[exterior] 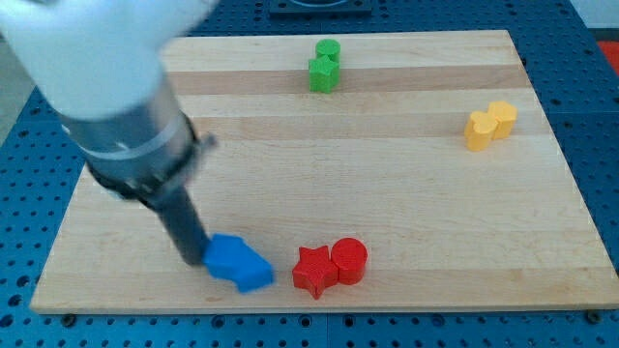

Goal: Nudge the red circle and the red star down a bit

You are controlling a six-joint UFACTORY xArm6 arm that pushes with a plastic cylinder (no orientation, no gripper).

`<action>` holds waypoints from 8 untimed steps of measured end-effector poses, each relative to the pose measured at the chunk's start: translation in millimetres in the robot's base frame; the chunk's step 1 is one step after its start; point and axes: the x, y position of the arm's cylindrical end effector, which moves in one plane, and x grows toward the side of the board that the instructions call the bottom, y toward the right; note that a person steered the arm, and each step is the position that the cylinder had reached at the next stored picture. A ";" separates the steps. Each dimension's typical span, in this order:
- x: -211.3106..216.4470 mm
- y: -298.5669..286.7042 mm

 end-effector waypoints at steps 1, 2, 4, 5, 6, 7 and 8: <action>17.2 20.9; 17.2 20.9; 16.6 -8.3; 31.1 -40.3; 31.1 -40.3; 30.9 -30.0; 31.0 -30.0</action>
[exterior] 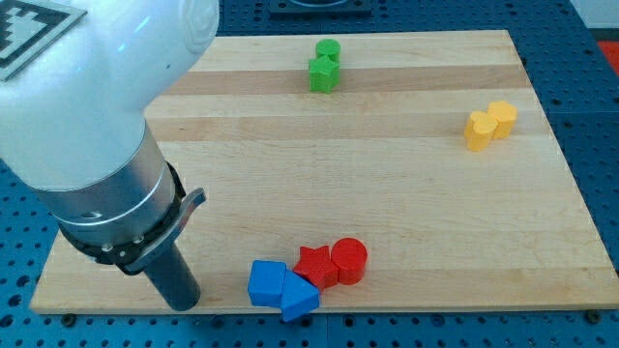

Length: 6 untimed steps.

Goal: Nudge the red circle and the red star down a bit

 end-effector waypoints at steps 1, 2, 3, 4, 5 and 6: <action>-0.8 1.1; -52.1 18.0; -136.7 49.2; -182.1 106.9; -119.6 191.9; -113.7 192.9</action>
